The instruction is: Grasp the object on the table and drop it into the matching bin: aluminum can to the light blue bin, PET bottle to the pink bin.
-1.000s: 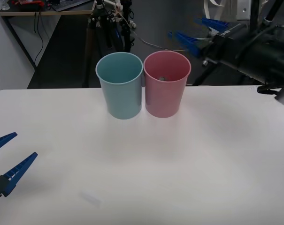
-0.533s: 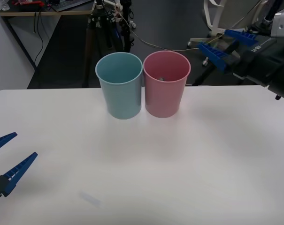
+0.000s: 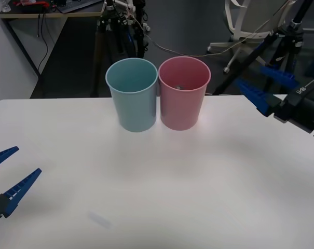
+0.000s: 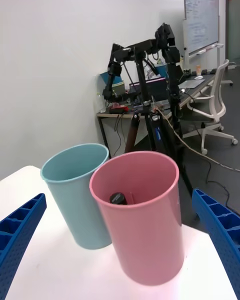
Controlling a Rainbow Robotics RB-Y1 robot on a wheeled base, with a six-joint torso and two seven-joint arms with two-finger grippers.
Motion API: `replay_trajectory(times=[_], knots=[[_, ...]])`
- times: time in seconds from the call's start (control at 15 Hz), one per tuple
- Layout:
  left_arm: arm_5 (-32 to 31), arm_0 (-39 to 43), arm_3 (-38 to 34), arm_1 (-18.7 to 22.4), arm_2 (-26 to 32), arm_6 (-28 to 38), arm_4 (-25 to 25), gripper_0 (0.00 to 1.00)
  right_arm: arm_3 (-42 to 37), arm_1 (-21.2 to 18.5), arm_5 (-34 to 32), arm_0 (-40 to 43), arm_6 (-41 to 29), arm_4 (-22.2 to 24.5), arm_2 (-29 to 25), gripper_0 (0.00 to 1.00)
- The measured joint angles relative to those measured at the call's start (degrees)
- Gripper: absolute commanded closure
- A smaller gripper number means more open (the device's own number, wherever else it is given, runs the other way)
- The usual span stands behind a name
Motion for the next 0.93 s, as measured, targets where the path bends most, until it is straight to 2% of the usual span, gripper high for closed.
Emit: replay_trajectory(times=[0.27, 0.6, 0.8, 0.93], knots=[[0.0, 0.0, 0.0, 0.0, 0.0, 0.0, 0.0, 0.0, 0.0, 5.9, -7.7, 7.5, -8.5, 14.1, -6.8, 0.0], [0.0, 0.0, 0.0, 0.0, 0.0, 0.0, 0.0, 0.0, 0.1, 16.6, -17.2, 15.2, -8.5, 26.4, -14.0, 0.0], [0.0, 0.0, 0.0, 0.0, 0.0, 0.0, 0.0, 0.0, 0.1, 20.9, -21.6, 19.7, -6.0, 28.8, -16.5, 0.0], [0.0, 0.0, 0.0, 0.0, 0.0, 0.0, 0.0, 0.0, 0.1, 23.0, -22.1, 22.5, -0.6, 28.8, -17.2, 0.0]])
